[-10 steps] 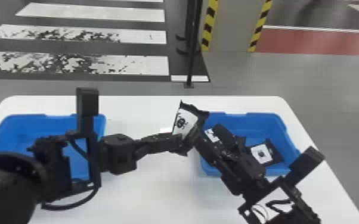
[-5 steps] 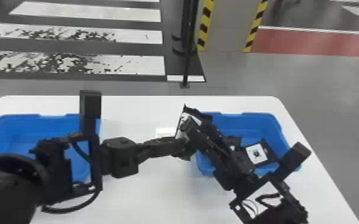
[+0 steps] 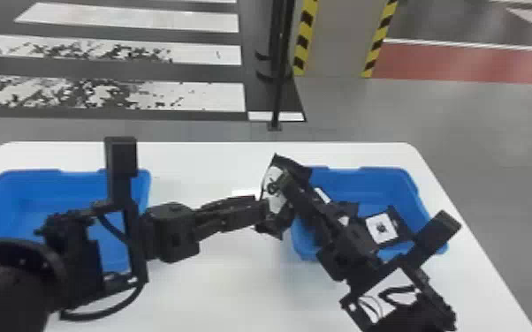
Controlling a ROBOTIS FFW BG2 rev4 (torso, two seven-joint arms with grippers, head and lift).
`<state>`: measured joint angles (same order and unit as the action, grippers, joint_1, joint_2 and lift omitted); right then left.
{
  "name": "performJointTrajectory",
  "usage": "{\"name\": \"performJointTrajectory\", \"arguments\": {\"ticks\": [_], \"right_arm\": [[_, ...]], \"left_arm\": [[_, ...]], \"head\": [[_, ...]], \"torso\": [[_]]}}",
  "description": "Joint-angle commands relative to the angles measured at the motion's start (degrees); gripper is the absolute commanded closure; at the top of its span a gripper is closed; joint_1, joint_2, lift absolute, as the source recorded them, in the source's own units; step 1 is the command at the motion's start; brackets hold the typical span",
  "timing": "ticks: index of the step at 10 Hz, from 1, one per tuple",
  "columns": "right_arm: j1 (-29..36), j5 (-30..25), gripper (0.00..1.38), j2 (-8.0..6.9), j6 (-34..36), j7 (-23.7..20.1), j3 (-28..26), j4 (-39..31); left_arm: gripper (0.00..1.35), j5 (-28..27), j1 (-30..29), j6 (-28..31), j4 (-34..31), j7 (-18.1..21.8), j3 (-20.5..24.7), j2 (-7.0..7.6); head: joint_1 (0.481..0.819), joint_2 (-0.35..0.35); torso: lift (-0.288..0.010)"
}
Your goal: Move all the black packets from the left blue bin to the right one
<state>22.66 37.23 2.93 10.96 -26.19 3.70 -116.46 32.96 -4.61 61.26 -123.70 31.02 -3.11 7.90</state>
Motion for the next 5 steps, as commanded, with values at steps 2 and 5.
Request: {"name": "performJointTrajectory", "arguments": {"ticks": [2, 5], "right_arm": [[-2.8, -0.8, 1.28, 0.5, 0.0, 0.0, -3.0, 2.6], [-9.3, -5.2, 1.28, 2.34, 2.4, 0.0, -9.5, 9.7]], "left_arm": [[0.09, 1.9, -5.2, 0.6, -3.5, 0.3, 2.5, 0.89], [0.16, 2.1, -16.8, -3.5, -14.0, 0.4, 7.5, 1.33]], "head": [[0.695, -0.101], [0.695, -0.135]], "torso": [[-0.14], [-0.14]]}}
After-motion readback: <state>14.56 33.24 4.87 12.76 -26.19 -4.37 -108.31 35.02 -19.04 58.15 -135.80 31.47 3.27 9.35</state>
